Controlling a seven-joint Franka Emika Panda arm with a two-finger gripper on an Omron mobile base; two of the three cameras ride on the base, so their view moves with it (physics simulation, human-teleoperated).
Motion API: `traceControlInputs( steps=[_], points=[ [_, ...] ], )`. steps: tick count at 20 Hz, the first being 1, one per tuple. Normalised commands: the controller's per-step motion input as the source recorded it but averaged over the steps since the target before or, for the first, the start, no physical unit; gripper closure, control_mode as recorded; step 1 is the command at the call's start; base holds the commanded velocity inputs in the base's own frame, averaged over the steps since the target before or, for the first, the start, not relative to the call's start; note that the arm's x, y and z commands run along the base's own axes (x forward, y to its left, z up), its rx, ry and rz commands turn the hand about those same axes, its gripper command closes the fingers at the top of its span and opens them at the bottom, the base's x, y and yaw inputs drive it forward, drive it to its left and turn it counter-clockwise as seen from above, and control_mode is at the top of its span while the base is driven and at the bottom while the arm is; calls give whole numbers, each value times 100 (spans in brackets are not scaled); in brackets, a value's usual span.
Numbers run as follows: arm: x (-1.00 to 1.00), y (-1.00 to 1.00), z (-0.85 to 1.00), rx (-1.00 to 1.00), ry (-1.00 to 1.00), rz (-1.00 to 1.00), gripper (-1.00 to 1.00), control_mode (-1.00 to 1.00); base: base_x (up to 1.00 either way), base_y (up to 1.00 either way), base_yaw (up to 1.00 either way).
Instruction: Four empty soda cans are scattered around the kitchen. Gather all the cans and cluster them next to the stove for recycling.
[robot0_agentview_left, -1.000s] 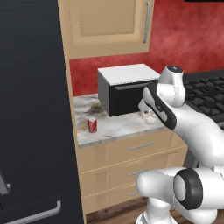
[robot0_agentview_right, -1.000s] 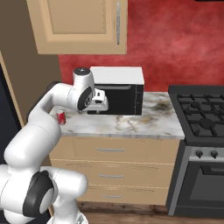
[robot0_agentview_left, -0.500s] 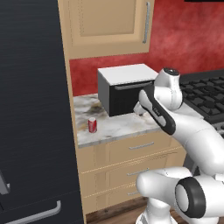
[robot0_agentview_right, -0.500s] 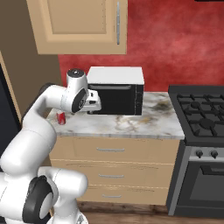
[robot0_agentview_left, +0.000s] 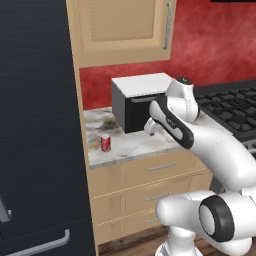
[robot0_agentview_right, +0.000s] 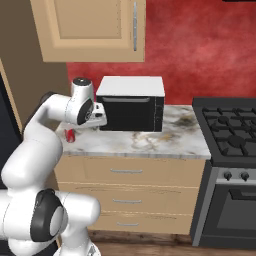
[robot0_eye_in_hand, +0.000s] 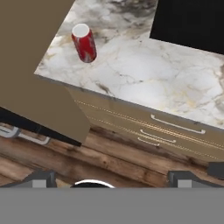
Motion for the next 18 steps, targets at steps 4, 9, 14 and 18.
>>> traceControlInputs(
  steps=[4,9,14,18],
  points=[
    [13,34,-1,0,17,4,-100,-100,0,0,0],
    [5,33,-2,-1,4,0,-100,-100,0,0,0],
    [6,31,-2,-2,0,0,-100,-100,0,0,0],
    [9,28,-3,0,0,0,-100,-100,0,0,0]
  ],
)
